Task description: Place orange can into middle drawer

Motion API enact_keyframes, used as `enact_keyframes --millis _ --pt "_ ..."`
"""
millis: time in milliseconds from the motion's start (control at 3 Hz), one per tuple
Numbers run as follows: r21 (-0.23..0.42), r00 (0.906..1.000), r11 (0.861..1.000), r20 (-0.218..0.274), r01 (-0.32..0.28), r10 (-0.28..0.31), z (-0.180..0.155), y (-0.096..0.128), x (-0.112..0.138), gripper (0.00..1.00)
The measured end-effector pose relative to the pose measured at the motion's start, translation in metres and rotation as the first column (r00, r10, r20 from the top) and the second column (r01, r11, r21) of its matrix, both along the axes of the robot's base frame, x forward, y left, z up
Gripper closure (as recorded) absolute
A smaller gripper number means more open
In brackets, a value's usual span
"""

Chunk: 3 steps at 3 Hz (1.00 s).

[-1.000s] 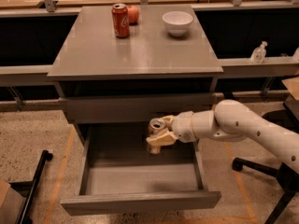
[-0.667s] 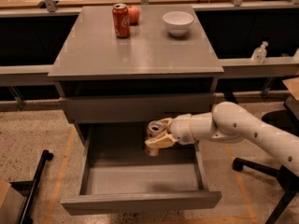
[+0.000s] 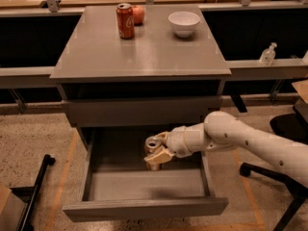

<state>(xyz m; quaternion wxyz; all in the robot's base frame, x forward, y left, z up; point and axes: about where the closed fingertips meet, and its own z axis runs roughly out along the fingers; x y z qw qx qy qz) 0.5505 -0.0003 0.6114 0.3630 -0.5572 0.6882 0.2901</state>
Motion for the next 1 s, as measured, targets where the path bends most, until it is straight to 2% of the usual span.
enact_keyframes --millis 333,667,1000 --pt "-0.025 0.9949 0.998 -0.075 0.065 -0.067 -0.0414 -0.0018 0.0003 1.0" --pt "-0.06 0.9948 0.996 -0.075 0.065 -0.07 -0.0407 -0.003 -0.0009 1.0" --pt "-0.025 0.996 0.998 -0.061 0.065 -0.066 -0.0504 0.0026 0.0042 1.0"
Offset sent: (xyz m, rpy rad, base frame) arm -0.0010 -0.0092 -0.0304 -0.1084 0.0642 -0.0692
